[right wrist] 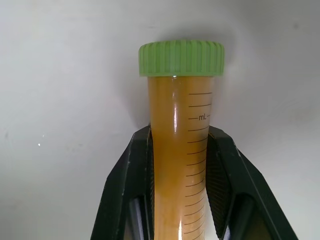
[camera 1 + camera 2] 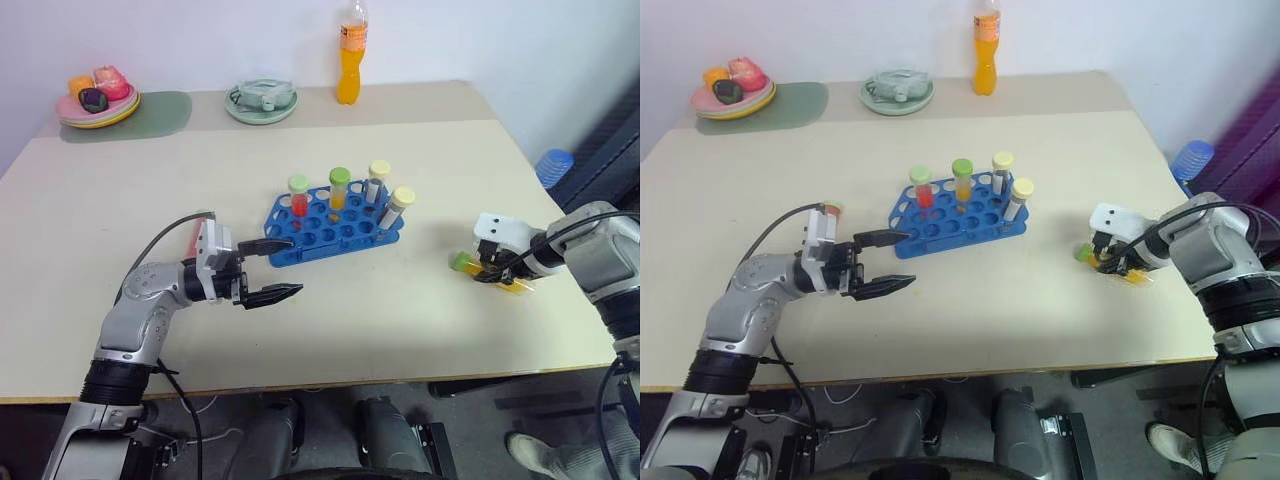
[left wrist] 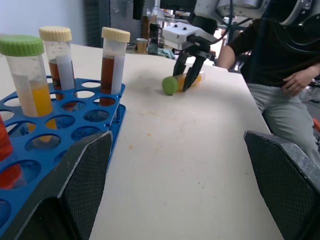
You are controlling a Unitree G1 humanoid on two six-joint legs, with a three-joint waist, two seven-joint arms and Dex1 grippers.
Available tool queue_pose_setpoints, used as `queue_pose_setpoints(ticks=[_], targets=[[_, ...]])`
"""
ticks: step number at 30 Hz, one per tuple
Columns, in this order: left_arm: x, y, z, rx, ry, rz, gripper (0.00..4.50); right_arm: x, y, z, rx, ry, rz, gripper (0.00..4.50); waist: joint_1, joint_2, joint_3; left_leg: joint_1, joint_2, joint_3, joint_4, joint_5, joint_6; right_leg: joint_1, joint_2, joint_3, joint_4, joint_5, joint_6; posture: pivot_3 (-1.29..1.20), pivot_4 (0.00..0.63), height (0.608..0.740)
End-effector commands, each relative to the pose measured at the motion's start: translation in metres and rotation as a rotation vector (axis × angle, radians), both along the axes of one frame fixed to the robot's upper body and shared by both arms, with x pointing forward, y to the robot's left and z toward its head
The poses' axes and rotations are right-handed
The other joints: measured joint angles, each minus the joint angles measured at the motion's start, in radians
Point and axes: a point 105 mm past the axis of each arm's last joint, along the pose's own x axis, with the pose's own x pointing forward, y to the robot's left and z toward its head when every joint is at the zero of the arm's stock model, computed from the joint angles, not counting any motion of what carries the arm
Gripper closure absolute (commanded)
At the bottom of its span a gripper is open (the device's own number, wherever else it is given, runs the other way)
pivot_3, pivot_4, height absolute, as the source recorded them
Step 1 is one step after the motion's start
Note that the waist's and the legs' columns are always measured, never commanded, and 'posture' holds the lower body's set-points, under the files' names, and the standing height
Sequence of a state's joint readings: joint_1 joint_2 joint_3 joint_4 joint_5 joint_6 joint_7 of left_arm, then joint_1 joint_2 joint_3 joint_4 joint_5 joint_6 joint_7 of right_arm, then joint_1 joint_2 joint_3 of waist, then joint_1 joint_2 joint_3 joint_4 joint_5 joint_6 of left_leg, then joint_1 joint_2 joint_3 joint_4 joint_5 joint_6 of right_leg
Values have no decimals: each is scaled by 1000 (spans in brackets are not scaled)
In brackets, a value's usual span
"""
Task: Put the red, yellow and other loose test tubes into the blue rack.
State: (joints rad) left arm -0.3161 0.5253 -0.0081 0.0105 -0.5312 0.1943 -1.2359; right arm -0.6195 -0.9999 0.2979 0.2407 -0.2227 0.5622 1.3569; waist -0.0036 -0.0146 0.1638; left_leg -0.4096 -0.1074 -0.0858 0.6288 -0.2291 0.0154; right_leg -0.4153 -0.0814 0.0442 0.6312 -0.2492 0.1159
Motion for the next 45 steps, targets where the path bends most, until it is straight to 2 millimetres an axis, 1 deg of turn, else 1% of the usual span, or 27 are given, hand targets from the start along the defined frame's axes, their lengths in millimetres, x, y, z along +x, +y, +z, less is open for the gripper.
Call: queue_pose_setpoints(ticks=[1,2,4,6,8,9,11,13,15,16,18,20,21,22,24,27,31,34,37,41,45], targets=[[1,-3,12,-1,-45,-17,154,-17,31,-5,124,58,112,3751,1,0,0,0,0,0,0,0,0,0,0,0,0,0,0,0,150,740],[1,-3,12,2,-45,-17,154,-19,42,0,178,40,146,3751,1,0,0,0,0,0,0,0,0,0,0,0,0,0,0,0,150,740],[5,-1,15,4,-49,-3,154,-26,74,19,400,-1,230,3751,-7,0,0,0,0,0,0,0,0,0,0,0,0,0,0,0,150,740],[8,2,15,6,-51,11,154,-32,94,35,572,-21,266,3751,-14,0,1,0,1,0,-1,0,0,-1,1,0,0,0,0,0,150,740],[12,9,16,3,-46,33,154,-43,118,56,790,-53,338,3751,-12,1,1,0,1,0,0,0,0,-1,1,0,1,0,0,0,150,740],[15,12,16,3,-43,46,154,-46,126,63,850,-90,365,3751,-9,1,1,0,1,0,0,0,0,-1,1,0,1,0,0,0,150,740],[18,16,16,10,-42,56,154,-47,140,70,915,-184,390,3751,-6,1,1,0,1,0,0,0,0,-1,1,0,1,0,0,0,150,740],[21,22,15,17,-36,79,154,-41,160,76,1008,-311,387,3751,-2,0,1,0,0,0,0,-1,0,-1,0,0,0,0,0,0,150,740],[23,29,12,28,-28,104,154,-26,180,83,1124,-463,339,3751,-6,0,1,0,0,-1,0,0,0,-1,0,0,1,0,0,0,150,740],[24,31,11,34,-26,111,154,-20,186,85,1160,-514,312,3751,-8,1,1,0,0,0,0,0,0,-1,0,0,1,0,0,0,150,740],[25,37,9,37,-20,132,154,-10,202,85,1164,-677,321,3751,-9,1,1,-1,0,0,-1,0,-1,-4,0,1,3,0,0,0,150,740],[26,40,9,44,-25,149,154,-3,221,81,1188,-777,313,3751,-10,1,1,-1,0,1,-1,0,-1,-8,1,1,3,0,0,0,150,740],[25,39,10,44,-26,151,154,4,228,82,1221,-825,267,3751,-11,1,1,-1,0,1,-1,0,-1,-9,1,0,3,0,0,0,150,740],[25,39,11,42,-26,151,154,11,231,82,1257,-868,209,3751,-12,1,1,-1,0,1,-1,1,-2,-9,1,0,4,0,0,0,150,740],[23,37,13,40,-27,149,154,25,234,75,1230,-971,133,3751,-13,1,1,-1,0,1,-1,2,-4,-10,2,0,4,0,0,0,150,740],[22,38,15,34,-27,157,154,36,239,59,1187,-1017,115,3751,-9,1,1,-1,-1,1,-1,2,-5,-10,2,0,5,0,0,0,150,740],[20,40,17,35,-29,166,154,47,233,47,1158,-1070,51,3751,-15,1,1,0,0,1,-1,3,-6,-10,2,0,5,0,0,0,150,740],[19,41,18,32,-31,177,154,48,231,42,1161,-1077,45,3751,-17,1,1,0,0,1,-1,4,-7,-10,2,0,6,0,0,0,150,740],[18,44,16,32,-29,185,154,46,227,40,1165,-1087,41,3751,-18,1,1,0,0,1,-1,4,-7,-10,3,0,7,0,0,0,150,740],[17,47,12,31,-24,191,154,41,222,39,1174,-1094,39,3751,-17,1,1,0,0,1,-1,3,-6,-11,3,0,8,0,0,0,150,740],[18,48,8,28,-18,190,154,34,223,32,1180,-1064,45,3751,-15,1,1,0,0,1,-1,3,-5,-10,2,0,8,0,0,0,150,740]])
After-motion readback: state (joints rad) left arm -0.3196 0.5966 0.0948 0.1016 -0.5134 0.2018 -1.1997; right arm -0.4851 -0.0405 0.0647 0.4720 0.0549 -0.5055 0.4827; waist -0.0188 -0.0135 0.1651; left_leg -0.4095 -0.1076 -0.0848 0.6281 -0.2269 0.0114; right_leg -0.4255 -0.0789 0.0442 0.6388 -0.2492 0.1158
